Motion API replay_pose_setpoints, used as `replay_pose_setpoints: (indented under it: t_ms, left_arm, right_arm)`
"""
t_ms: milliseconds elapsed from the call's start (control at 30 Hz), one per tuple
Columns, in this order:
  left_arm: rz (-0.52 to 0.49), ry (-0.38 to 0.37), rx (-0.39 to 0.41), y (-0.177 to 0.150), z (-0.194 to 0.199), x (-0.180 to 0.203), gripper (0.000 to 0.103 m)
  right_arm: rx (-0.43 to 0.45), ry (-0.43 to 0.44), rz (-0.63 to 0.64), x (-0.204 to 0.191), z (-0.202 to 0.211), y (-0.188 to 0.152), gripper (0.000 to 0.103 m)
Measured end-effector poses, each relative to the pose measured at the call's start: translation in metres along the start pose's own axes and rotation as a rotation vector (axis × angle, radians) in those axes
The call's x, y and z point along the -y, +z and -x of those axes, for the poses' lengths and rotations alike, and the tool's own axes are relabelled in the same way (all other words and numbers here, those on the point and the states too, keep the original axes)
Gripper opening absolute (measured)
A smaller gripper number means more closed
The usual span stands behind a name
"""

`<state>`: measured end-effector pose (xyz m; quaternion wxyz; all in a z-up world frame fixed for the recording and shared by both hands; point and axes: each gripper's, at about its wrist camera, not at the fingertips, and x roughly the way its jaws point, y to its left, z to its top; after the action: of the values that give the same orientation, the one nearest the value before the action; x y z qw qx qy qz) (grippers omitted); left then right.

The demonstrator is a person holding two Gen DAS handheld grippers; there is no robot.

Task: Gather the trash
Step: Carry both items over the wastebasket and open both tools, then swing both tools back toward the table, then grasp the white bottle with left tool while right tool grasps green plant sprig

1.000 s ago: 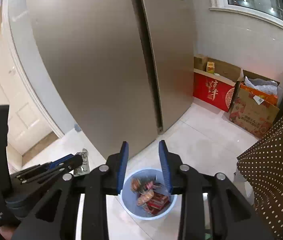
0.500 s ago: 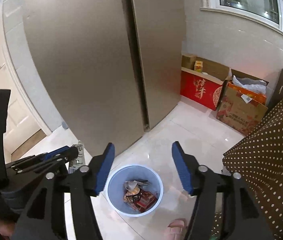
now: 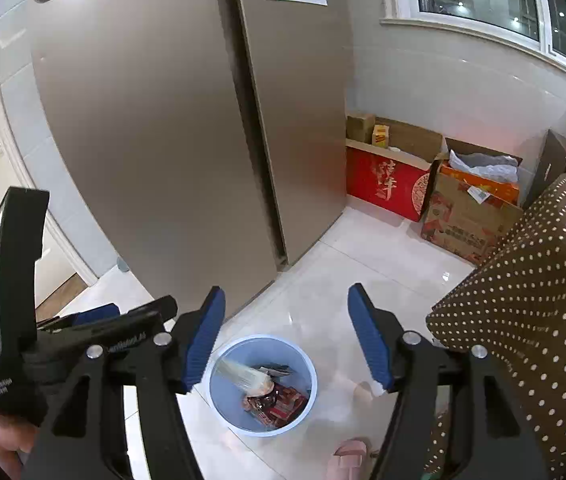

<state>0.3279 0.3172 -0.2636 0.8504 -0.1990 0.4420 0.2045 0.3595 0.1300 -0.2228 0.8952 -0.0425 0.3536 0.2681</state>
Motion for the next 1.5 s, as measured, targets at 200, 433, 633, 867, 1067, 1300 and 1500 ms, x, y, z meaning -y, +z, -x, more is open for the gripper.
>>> replay_pose_setpoints:
  t_ms: [200, 433, 633, 867, 1067, 1300, 1500]
  left_arm:
    - [-0.019, -0.003, 0.036, -0.004, 0.022, 0.011, 0.075]
    - [-0.054, -0.046, 0.127, 0.0, 0.07, 0.038, 0.075]
    - [-0.11, -0.116, 0.171, 0.001, 0.106, 0.084, 0.075]
    - [-0.244, -0.228, 0.189, -0.02, 0.136, 0.173, 0.075]
    - [-0.388, -0.329, 0.178, -0.046, 0.149, 0.264, 0.076]
    - [-0.528, -0.448, 0.115, -0.081, 0.147, 0.369, 0.076]
    - [-0.628, -0.448, 0.093, -0.102, 0.13, 0.43, 0.076]
  right_arm:
    - [0.004, -0.013, -0.012, 0.012, 0.012, 0.001, 0.064]
    - [0.053, -0.043, -0.037, 0.031, 0.051, 0.01, 0.064]
    - [0.11, -0.104, -0.064, 0.066, 0.103, 0.026, 0.067]
    - [0.175, -0.201, -0.128, 0.141, 0.17, 0.023, 0.068]
    - [0.205, -0.316, -0.206, 0.227, 0.221, 0.003, 0.069]
    - [0.193, -0.429, -0.315, 0.319, 0.254, -0.028, 0.07]
    - [0.155, -0.459, -0.411, 0.38, 0.257, -0.055, 0.071]
